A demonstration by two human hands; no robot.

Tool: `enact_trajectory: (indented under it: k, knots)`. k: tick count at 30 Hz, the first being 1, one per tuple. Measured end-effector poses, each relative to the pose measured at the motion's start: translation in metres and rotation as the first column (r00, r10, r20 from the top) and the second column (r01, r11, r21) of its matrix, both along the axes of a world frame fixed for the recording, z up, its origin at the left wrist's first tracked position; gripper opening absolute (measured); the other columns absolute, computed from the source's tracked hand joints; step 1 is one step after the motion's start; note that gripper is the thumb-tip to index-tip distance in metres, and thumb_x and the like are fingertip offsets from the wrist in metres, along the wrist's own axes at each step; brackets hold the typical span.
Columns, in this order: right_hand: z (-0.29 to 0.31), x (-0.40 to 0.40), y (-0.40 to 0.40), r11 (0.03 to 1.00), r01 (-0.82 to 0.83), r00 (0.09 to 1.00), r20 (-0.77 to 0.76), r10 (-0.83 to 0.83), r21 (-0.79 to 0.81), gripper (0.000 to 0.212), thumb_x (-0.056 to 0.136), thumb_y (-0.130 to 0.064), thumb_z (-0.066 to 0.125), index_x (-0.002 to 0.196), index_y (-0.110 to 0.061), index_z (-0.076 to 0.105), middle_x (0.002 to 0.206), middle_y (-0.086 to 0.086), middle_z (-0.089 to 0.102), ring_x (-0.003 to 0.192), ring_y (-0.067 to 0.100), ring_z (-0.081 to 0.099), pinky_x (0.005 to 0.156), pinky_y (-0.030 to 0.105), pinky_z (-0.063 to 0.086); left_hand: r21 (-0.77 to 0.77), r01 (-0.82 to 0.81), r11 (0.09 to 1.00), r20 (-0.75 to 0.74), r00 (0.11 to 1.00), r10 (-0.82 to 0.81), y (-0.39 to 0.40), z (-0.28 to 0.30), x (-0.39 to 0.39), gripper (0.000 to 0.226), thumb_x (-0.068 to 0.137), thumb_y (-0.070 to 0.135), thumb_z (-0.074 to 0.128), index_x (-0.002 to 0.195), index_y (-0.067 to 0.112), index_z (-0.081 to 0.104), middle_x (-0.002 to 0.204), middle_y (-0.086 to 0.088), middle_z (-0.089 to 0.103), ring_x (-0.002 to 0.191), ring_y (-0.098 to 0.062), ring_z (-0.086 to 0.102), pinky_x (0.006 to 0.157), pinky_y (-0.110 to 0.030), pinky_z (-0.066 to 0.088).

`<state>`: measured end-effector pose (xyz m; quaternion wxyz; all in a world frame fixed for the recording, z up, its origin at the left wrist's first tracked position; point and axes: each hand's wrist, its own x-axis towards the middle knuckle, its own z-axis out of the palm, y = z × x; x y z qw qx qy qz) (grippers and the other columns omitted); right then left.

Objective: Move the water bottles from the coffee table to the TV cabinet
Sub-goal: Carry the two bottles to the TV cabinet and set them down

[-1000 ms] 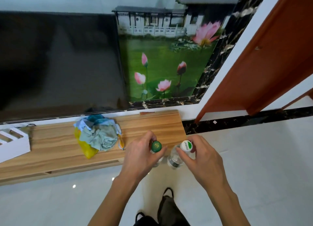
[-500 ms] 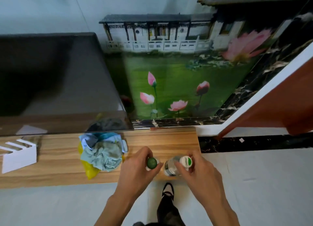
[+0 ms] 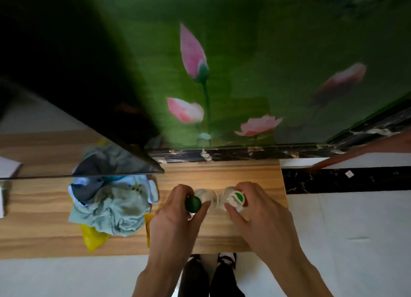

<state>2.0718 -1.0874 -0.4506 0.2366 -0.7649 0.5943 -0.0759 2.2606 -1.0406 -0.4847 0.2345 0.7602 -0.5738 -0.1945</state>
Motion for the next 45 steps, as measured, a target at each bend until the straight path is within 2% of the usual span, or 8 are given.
enact_trajectory:
  k: [3,8,13,20,28,32,38,45]
  knots:
    - [-0.045,0.008,-0.018,1.000,-0.001,0.999,-0.052,0.000,-0.024,0.033,0.085,-0.045,0.075,0.107,-0.031,0.056,0.091,-0.014,0.067,0.063,0.005,0.064,0.045,0.013,0.035,-0.027,0.014,1.000,0.009,1.000,-0.013,-0.013,-0.042,0.011,0.036,0.088,0.053,0.071,0.101,0.032,0.045,0.082,0.018,0.052,0.054,0.003,0.050,0.046,-0.007,0.032]
    - [-0.116,0.018,-0.038,0.997,-0.057,0.991,-0.123,0.051,-0.050,0.031,0.087,-0.044,0.073,0.109,-0.028,0.058,0.091,-0.012,0.067,0.063,0.008,0.064,0.047,0.013,0.022,-0.069,0.027,0.997,0.022,0.999,-0.026,-0.031,-0.106,0.028,0.032,0.092,0.044,0.071,0.105,0.029,0.046,0.091,0.014,0.054,0.058,-0.008,0.058,0.046,-0.037,0.053]
    - [-0.168,0.033,-0.054,0.994,-0.096,0.988,-0.129,0.088,-0.058,0.031,0.089,-0.043,0.069,0.113,-0.028,0.057,0.098,-0.009,0.068,0.071,0.011,0.066,0.055,0.022,0.047,-0.063,0.047,0.997,0.014,0.999,-0.046,-0.045,-0.156,0.035,0.031,0.093,0.046,0.068,0.105,0.029,0.045,0.092,0.014,0.053,0.058,-0.013,0.056,0.046,-0.036,0.051]
    - [-0.206,0.052,-0.080,0.987,-0.151,0.978,-0.156,0.140,-0.062,0.033,0.090,-0.040,0.069,0.117,-0.024,0.059,0.105,-0.003,0.070,0.083,0.019,0.069,0.068,0.032,0.052,-0.062,0.030,0.998,0.030,0.999,-0.028,-0.067,-0.207,0.045,0.033,0.093,0.042,0.070,0.109,0.025,0.047,0.097,0.012,0.056,0.057,-0.013,0.057,0.050,-0.023,0.034]
    - [-0.226,0.063,-0.092,0.988,-0.157,0.976,-0.152,0.154,-0.005,0.037,0.096,-0.040,0.062,0.127,-0.023,0.053,0.109,0.000,0.069,0.084,0.019,0.069,0.069,0.034,0.056,-0.030,0.007,1.000,0.024,1.000,-0.007,-0.082,-0.235,0.058,0.033,0.094,0.039,0.072,0.108,0.023,0.047,0.098,0.016,0.050,0.060,-0.008,0.047,0.052,-0.009,0.024]
    - [-0.230,0.066,-0.096,0.988,-0.153,0.983,-0.105,0.153,0.013,0.035,0.097,-0.038,0.061,0.128,-0.023,0.053,0.116,0.000,0.066,0.090,0.018,0.070,0.065,0.024,0.040,-0.020,-0.013,1.000,0.023,1.000,0.014,-0.084,-0.240,0.061,0.032,0.094,0.041,0.071,0.107,0.023,0.047,0.097,0.019,0.045,0.065,-0.007,0.041,0.054,-0.007,0.021]
    - [-0.235,0.067,-0.097,0.988,-0.151,0.985,-0.077,0.153,0.040,0.043,0.096,-0.038,0.063,0.134,-0.024,0.048,0.120,0.001,0.063,0.098,0.018,0.068,0.070,0.023,0.038,0.008,-0.018,1.000,0.043,0.999,0.017,-0.086,-0.239,0.056,0.043,0.092,0.048,0.072,0.117,0.024,0.048,0.110,0.008,0.061,0.087,-0.021,0.067,0.058,-0.026,0.037]
    - [-0.208,0.046,-0.083,0.991,-0.135,0.984,-0.122,0.133,-0.008,0.065,0.091,-0.051,0.068,0.145,-0.026,0.041,0.126,0.000,0.062,0.108,0.018,0.065,0.077,0.025,0.047,0.049,0.051,0.998,0.069,0.996,-0.054,-0.071,-0.201,0.052,0.053,0.092,0.056,0.067,0.127,0.019,0.053,0.108,0.002,0.062,0.091,-0.025,0.068,0.061,-0.029,0.045]
